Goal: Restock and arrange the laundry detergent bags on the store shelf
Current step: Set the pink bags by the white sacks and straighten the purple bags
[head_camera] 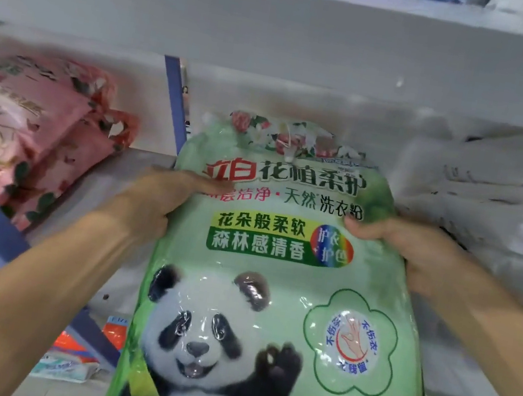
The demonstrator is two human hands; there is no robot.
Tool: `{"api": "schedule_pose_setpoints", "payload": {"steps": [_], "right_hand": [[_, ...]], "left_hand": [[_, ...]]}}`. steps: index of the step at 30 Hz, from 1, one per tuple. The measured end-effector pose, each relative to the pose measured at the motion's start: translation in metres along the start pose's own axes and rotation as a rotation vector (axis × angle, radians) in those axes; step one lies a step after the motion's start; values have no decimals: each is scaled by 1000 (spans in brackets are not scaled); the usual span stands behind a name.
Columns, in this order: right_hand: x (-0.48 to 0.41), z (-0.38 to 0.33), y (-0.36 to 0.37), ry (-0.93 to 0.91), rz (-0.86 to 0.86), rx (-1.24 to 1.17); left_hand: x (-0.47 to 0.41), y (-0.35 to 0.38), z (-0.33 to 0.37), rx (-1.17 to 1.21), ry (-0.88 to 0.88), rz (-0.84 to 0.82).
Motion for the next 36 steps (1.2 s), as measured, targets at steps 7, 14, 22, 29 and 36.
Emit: {"api": "schedule_pose_setpoints", "payload": {"steps": [7,14,22,29,36], "right_hand": [[-5,-10,0,-66,243,100],[22,-19,44,-461,373,1025],[8,11,68,-515,208,1070],[97,60,19,-235,271,1009],[116,83,30,-233,139,1151]], "left_hand": [[-23,-11,22,-214,161,452],[19,48,16,-1132,683,340],[29,65,1,-1308,564,216],[102,40,-59,-1132,383,147],[119,38,-73,-1326,393,111]]}}
Point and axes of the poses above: each hand's wrist, its own x-axis away from the middle knuckle, its own y-axis out of the palm, z = x × y, the point moved 7 cm from there along -x, towards the middle knuckle, and after that the axes turned 9 degrees about -x, right-handed, at the moved point
